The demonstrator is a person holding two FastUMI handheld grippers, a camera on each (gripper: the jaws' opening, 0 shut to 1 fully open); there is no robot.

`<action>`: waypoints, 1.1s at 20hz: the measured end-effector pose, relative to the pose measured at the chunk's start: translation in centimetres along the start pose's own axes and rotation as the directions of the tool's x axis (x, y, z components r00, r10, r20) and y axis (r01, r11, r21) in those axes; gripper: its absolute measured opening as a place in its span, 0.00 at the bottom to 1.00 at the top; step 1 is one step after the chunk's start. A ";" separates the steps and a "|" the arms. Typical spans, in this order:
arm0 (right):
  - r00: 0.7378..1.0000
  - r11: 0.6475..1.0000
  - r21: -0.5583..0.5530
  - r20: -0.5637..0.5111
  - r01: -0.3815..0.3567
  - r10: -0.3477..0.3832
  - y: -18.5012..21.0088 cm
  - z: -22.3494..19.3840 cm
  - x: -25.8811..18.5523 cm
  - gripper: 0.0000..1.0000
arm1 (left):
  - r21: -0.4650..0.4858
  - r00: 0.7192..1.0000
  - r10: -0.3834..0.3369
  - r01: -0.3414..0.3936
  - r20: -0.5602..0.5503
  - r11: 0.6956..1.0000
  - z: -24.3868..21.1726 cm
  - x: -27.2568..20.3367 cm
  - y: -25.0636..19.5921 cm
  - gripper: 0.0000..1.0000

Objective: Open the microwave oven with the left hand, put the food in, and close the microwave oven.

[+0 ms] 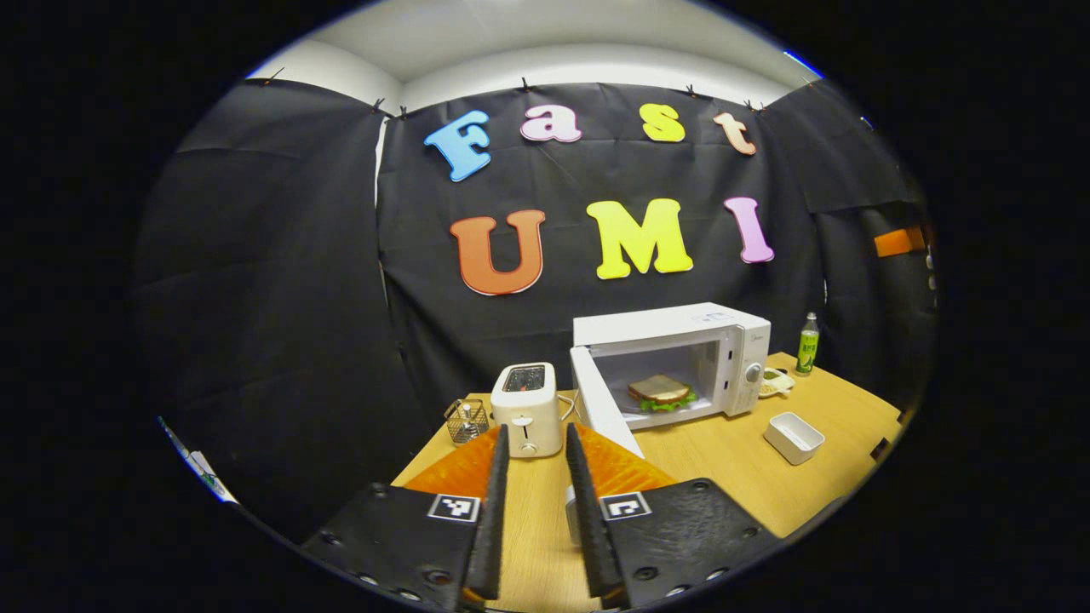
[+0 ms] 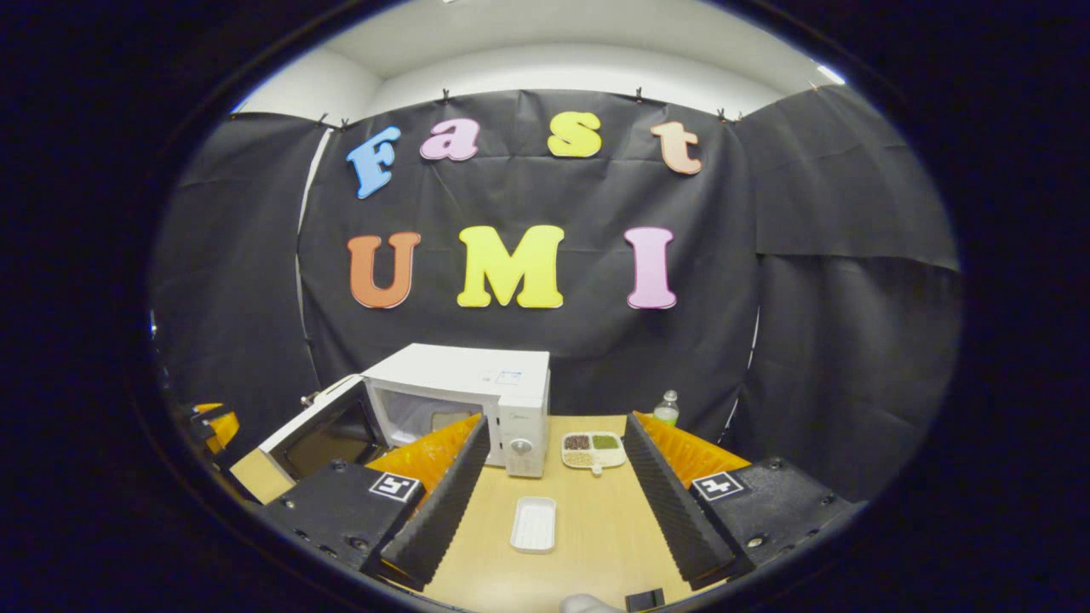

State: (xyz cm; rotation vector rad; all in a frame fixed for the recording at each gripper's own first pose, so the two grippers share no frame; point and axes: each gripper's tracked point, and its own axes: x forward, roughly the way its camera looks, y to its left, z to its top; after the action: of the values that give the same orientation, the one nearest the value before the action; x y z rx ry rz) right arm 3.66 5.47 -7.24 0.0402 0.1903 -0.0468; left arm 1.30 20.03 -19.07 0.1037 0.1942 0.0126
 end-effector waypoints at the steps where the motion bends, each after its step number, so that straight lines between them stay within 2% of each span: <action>1: 1.000 1.000 0.006 -0.001 0.003 -0.003 -0.3 0.1 -0.3 0.92 | -0.001 1.000 -0.005 0.005 -0.004 1.000 -0.9 0.1 -0.1 0.17; 2: 1.000 1.000 0.007 -0.006 0.005 -0.005 -0.5 0.2 -0.7 0.92 | -0.013 1.000 -0.008 0.008 -0.026 1.000 -2.0 0.6 0.1 0.06; 3: 1.000 1.000 0.004 -0.012 0.004 -0.004 -0.6 0.2 -1.0 0.92 | -0.020 1.000 -0.003 0.002 -0.030 1.000 -2.7 1.0 0.2 0.05; 4: 1.000 1.000 0.000 -0.013 0.003 -0.003 -0.6 0.4 -1.3 1.00 | -0.021 0.999 0.011 -0.012 -0.036 1.000 -3.5 1.4 0.9 0.02; 5: 1.000 1.000 -0.002 -0.014 0.005 -0.005 -0.7 0.6 -1.6 0.92 | -0.024 0.999 0.008 -0.009 -0.050 1.000 -4.4 1.7 1.0 0.00; 6: 1.000 1.000 -0.003 -0.017 0.003 -0.003 -0.7 0.8 -1.8 1.00 | -0.026 0.998 0.012 -0.014 -0.058 1.000 -5.4 2.1 1.2 0.00; 7: 1.000 1.000 0.002 -0.020 0.002 -0.002 -0.7 1.0 -2.1 0.92 | -0.038 0.997 0.010 -0.013 -0.076 0.999 -6.4 2.5 1.3 0.00; 11: 0.999 1.000 0.022 -0.035 -0.003 0.004 -0.6 2.0 -2.9 0.93 | -0.016 0.996 -0.012 0.011 -0.088 1.000 -8.4 4.0 1.0 0.00; 12: 0.999 1.000 0.027 -0.038 -0.004 0.005 -0.5 2.2 -3.2 1.00 | -0.010 0.996 -0.012 0.011 -0.092 1.000 -8.9 4.4 1.1 0.00; 13: 0.999 0.999 0.035 -0.040 -0.008 0.009 -0.4 2.5 -3.3 1.00 | -0.018 0.995 -0.027 0.025 -0.101 1.000 -9.4 4.6 0.7 0.00; 14: 0.999 0.999 0.040 -0.043 -0.009 0.011 -0.3 2.6 -3.5 0.93 | -0.022 0.994 -0.037 0.035 -0.100 0.999 -9.7 4.9 0.4 0.00; 15: 0.999 0.999 0.043 -0.043 -0.010 0.012 -0.3 2.9 -3.6 0.93 | -0.023 0.994 -0.042 0.040 -0.099 0.999 -9.8 5.0 0.2 0.00; 16: 0.999 0.999 0.045 -0.037 -0.009 0.011 -0.4 3.3 -3.6 1.00 | -0.020 0.994 -0.042 0.040 -0.103 0.999 -10.1 5.2 0.1 0.00; 17: 0.999 0.999 0.049 -0.034 -0.007 0.009 -0.6 3.7 -3.6 1.00 | -0.023 0.993 -0.049 0.046 -0.103 0.999 -10.4 5.5 -0.3 0.00; 18: 0.999 0.999 0.052 -0.032 -0.009 0.010 -0.6 3.9 -3.7 0.92 | -0.034 0.992 -0.057 0.054 -0.112 0.998 -10.7 5.7 -0.5 0.00; 19: 1.000 0.998 0.055 -0.029 -0.011 0.012 -0.6 4.2 -3.8 1.00 | -0.037 0.992 -0.061 0.057 -0.111 0.998 -10.7 5.8 -0.7 0.00; 20: 0.999 0.998 0.058 -0.031 -0.013 0.014 -0.7 4.3 -3.7 0.92 | -0.040 0.991 -0.064 0.060 -0.113 0.997 -10.8 5.9 -0.8 0.00; 22: 0.999 0.998 0.054 -0.026 -0.017 0.018 -0.9 4.6 -3.7 0.92 | -0.038 0.993 -0.057 0.054 -0.102 0.998 -10.6 6.0 -1.1 0.00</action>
State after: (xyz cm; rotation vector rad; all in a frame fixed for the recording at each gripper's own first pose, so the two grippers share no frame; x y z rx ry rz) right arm 0.90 4.49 -2.02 0.0964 0.2152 -0.0337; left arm 5.18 20.14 -30.70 0.0623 0.2997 -0.0341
